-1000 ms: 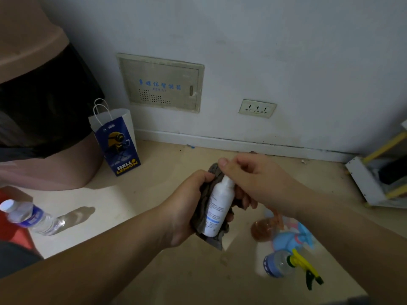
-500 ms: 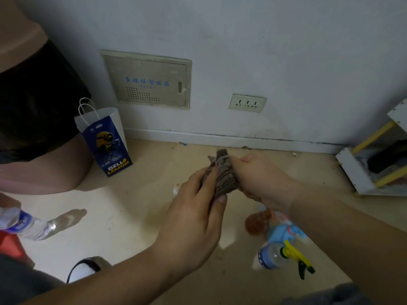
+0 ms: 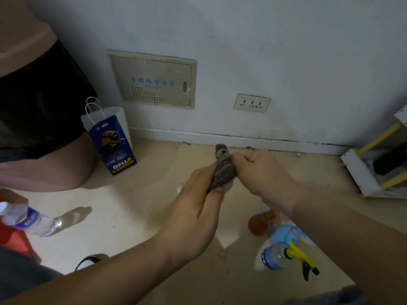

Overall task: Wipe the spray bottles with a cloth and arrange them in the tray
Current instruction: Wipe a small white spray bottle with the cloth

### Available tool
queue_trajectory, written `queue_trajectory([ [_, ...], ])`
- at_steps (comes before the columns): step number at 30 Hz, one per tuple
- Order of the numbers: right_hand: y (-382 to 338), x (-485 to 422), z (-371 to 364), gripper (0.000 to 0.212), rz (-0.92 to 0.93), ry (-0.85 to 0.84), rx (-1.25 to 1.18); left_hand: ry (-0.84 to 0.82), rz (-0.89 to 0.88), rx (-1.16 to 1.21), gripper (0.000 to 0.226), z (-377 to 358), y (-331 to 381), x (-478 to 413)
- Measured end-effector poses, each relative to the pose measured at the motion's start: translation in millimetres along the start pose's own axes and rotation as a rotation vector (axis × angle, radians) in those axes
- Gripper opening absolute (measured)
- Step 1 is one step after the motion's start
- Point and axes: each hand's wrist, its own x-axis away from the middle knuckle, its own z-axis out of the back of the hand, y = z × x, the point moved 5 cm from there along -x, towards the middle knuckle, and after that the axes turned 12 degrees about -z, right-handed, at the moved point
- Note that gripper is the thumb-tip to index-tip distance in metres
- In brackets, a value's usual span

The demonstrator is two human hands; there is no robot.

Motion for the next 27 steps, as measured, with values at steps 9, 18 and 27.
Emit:
queue_trajectory([
  [9, -1, 0, 15, 0.05, 0.011, 0.033, -0.079, 0.135, 0.994, 0.738, 0.046, -8, -46, 12],
  [18, -1, 12, -7, 0.041, 0.023, -0.387, -0.201, 0.311, 0.945, 0.79, 0.035, 12, -40, -1],
  [27, -5, 25, -20, 0.021, 0.113, -0.42, -0.211, 0.128, 0.85, 0.837, 0.042, 0, -21, -1],
])
